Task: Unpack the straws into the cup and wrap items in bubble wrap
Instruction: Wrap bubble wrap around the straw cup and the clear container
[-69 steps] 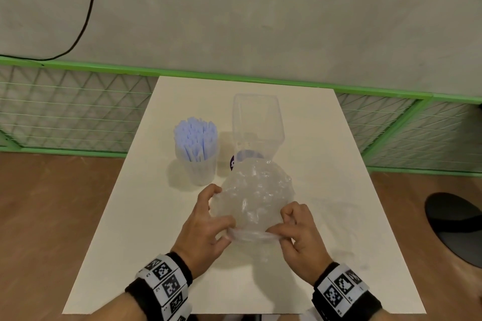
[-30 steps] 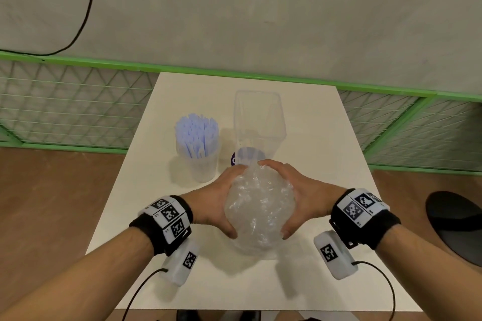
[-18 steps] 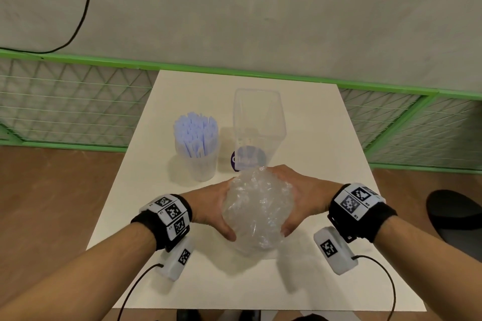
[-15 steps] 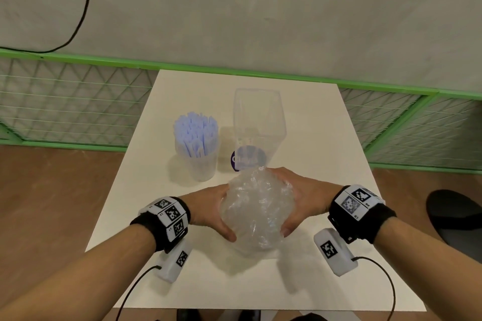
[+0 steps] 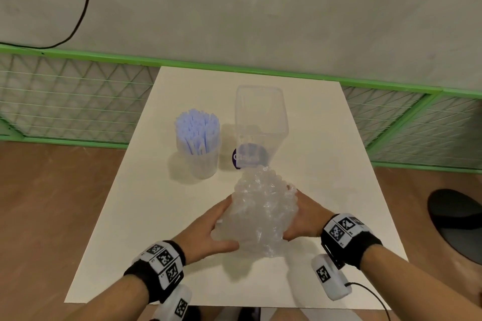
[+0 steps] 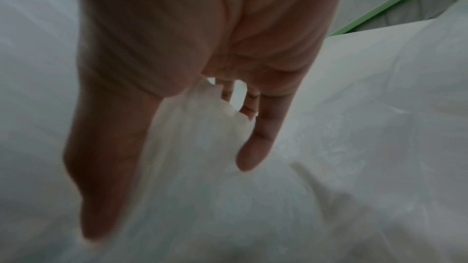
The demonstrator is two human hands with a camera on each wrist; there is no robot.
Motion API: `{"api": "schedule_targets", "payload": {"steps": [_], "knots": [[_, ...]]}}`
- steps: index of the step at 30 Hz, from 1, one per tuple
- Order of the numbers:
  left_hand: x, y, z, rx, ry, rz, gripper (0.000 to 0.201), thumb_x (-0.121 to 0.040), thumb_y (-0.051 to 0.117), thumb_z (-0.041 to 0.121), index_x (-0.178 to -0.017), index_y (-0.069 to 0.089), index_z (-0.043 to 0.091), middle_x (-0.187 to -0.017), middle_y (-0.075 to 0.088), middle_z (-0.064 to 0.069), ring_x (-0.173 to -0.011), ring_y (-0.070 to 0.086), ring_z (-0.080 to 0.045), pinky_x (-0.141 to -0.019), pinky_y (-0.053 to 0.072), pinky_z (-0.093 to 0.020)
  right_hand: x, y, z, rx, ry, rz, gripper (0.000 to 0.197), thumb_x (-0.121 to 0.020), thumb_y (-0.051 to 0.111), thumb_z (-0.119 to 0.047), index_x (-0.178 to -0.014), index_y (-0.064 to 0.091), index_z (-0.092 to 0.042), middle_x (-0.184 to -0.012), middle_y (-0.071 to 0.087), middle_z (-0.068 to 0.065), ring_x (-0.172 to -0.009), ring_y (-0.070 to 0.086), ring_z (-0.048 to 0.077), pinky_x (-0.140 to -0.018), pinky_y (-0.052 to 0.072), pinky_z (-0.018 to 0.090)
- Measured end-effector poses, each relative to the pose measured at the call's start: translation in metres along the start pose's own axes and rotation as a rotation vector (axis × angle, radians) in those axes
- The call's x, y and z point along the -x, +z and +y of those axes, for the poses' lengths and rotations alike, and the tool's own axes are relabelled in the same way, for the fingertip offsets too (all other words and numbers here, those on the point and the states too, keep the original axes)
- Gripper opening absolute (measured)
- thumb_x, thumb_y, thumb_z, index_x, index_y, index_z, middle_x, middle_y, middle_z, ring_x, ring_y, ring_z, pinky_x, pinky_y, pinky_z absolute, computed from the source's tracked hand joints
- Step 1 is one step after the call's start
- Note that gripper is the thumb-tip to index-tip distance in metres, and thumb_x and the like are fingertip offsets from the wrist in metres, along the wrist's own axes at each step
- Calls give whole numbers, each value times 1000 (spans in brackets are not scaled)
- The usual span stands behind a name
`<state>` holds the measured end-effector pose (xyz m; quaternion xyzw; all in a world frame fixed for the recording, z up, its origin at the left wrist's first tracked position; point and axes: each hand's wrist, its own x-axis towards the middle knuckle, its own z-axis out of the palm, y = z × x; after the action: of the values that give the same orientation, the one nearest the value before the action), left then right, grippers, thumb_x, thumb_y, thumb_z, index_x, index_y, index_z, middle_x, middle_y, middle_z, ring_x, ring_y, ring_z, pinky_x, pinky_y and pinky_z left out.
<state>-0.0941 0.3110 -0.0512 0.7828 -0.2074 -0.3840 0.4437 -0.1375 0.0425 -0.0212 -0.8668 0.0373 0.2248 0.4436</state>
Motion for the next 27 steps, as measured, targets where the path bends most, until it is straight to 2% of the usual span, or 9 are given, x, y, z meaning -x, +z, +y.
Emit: {"api": "schedule_targets", "payload": {"steps": [4, 7, 9, 11, 13, 16, 19, 24, 27], "knots": [[2, 10, -2, -139, 94, 70, 129, -53, 92, 51, -146, 3, 53, -154, 12, 30, -141, 18, 13, -116, 26, -22, -1, -5, -5, 9, -31, 28, 92, -43, 88, -32, -112, 36, -63, -116, 55, -9, -107, 58, 12, -89, 49, 29], [-4, 26, -11, -303, 130, 171, 146, -41, 94, 59, -154, 3, 36, -161, 7, 10, -149, 14, -9, -121, 26, -37, 0, 1, -4, 7, -16, -22, 102, -48, 92, -13, -122, 35, -54, -108, 58, -30, -101, 57, -11, -86, 46, 14], [-9, 33, -10, -362, 130, 158, 122, -49, 92, 44, -149, 23, 36, -158, 27, -1, -143, 34, -18, -115, 36, -45, 2, 12, 0, 23, 3, -29, 114, -47, 96, -18, -136, 30, -43, -113, 59, -30, -107, 56, -12, -92, 46, 17], [-14, 38, 6, -8, 134, 123, 56, -70, 78, 42, -122, 61, 32, -126, 63, -8, -109, 66, -24, -91, 55, -49, 4, 16, 3, 15, 34, 15, 107, -48, 95, -19, -133, 34, -39, -108, 62, -23, -101, 60, -8, -86, 47, 14], [-6, 38, 20, 184, 103, 153, 45, -75, 78, 36, -117, 65, 25, -115, 69, -6, -91, 73, -14, -68, 61, -36, 5, 16, 0, 2, 77, 64, 91, -52, 94, -12, -118, 40, -45, -99, 63, -22, -94, 60, -6, -74, 43, 4], [-5, 44, 5, 277, 21, 336, 97, -52, 98, 21, -132, 45, 26, -114, 66, 9, -96, 63, 9, -72, 49, -5, 4, 15, -11, 28, 75, 116, 88, -49, 95, -23, -109, 39, -55, -99, 63, -25, -93, 56, -13, -69, 41, 2], [-1, 30, 3, 351, 42, 460, 95, -44, 100, 25, -127, 53, 22, -103, 72, 9, -95, 68, 2, -72, 51, -8, -1, 18, -30, 1, 47, 201, 75, -53, 91, -23, -101, 44, -54, -93, 64, -24, -88, 57, -14, -66, 42, 4], [-1, -6, 10, 308, 89, 548, 95, -54, 95, 6, -130, 43, 28, -101, 63, 20, -85, 59, 23, -68, 46, 0, -20, 50, -44, -96, 44, 446, 73, -53, 86, -31, -116, 51, -44, -96, 66, -26, -89, 58, -17, -71, 45, 4], [-3, -22, 5, 263, 156, 434, 114, -49, 99, 18, -139, 30, 34, -125, 58, 16, -112, 55, 14, -90, 49, -13, -34, 73, -44, -136, 58, 506, 70, -54, 86, -36, -117, 55, -39, -94, 66, -27, -86, 55, -23, -66, 38, -3]]}}
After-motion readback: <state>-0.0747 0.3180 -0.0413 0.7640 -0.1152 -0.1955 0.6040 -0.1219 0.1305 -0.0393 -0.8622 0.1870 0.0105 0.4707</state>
